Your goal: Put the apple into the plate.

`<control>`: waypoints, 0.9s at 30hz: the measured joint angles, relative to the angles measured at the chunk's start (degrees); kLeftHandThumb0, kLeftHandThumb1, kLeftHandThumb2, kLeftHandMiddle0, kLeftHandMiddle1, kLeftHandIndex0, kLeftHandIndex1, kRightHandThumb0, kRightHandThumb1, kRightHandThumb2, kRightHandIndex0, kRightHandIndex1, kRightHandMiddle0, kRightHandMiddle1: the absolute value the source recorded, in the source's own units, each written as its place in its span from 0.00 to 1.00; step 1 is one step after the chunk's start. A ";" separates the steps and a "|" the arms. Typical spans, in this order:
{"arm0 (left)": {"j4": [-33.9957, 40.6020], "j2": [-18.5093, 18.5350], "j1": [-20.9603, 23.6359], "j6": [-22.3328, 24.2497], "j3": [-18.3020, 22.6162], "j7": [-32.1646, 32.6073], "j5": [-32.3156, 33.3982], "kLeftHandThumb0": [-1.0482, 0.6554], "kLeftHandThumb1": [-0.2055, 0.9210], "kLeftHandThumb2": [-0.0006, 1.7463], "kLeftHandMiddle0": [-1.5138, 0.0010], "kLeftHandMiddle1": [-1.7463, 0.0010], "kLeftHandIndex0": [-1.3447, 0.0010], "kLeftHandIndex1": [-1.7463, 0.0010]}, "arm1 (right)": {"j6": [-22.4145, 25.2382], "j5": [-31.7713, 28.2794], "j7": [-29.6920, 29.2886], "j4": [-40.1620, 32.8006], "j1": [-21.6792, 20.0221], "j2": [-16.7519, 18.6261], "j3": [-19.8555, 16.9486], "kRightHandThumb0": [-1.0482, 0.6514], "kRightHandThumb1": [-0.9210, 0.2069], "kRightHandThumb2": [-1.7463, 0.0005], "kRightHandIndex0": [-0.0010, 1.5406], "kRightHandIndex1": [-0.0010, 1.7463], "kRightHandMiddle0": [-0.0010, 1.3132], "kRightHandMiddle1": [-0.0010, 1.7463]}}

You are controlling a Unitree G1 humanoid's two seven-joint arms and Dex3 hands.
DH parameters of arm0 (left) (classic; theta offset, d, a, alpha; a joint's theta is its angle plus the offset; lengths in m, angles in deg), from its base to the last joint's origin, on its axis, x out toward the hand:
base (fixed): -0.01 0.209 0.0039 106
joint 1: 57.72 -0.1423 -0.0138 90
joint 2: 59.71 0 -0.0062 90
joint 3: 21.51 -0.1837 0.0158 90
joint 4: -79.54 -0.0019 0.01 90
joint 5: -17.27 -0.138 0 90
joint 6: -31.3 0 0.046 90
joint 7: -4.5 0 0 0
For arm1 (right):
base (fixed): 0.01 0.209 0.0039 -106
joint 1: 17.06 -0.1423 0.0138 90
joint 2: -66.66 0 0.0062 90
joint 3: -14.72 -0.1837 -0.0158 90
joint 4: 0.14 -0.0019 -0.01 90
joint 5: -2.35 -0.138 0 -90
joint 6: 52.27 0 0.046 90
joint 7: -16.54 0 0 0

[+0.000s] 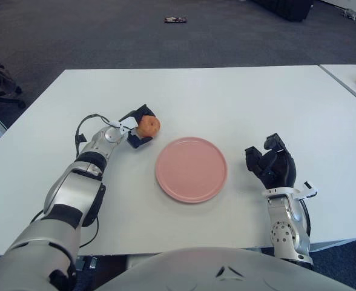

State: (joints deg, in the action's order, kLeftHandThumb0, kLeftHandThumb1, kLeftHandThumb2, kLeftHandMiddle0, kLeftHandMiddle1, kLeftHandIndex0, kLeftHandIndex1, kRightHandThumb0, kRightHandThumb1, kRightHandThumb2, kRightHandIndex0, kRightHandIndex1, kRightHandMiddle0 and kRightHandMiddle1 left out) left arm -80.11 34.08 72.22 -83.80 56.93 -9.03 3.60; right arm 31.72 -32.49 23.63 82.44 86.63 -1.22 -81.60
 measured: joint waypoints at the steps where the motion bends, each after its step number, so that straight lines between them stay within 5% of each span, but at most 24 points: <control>1: 0.25 -0.18 -0.34 -0.14 0.60 -0.19 0.56 0.31 0.34 0.85 0.13 0.00 0.46 0.00 | 0.06 -0.12 0.00 0.00 0.00 0.00 -0.01 0.27 0.73 0.09 0.88 1.00 0.61 1.00; 15: 8.86 -0.57 -5.96 -1.08 4.35 -1.55 3.13 0.31 0.35 0.84 0.14 0.00 0.47 0.00 | 1.77 -1.02 0.01 0.00 0.00 -0.04 -0.32 0.27 0.73 0.08 0.86 1.00 0.62 1.00; 27: 31.76 1.30 -12.98 1.94 7.51 -3.58 6.09 0.31 0.35 0.84 0.14 0.00 0.47 0.00 | 3.20 -2.47 0.48 0.00 -0.05 -0.07 -0.88 0.27 0.73 0.08 0.86 1.00 0.62 1.00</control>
State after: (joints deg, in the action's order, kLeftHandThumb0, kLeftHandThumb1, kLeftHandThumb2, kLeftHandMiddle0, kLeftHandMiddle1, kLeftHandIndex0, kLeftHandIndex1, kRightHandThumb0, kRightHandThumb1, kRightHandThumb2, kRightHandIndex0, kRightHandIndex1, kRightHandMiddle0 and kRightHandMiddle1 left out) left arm -48.35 35.38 59.24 -81.86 64.44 -12.60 9.70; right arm 34.91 -34.96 24.10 82.44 86.58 -1.30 -82.47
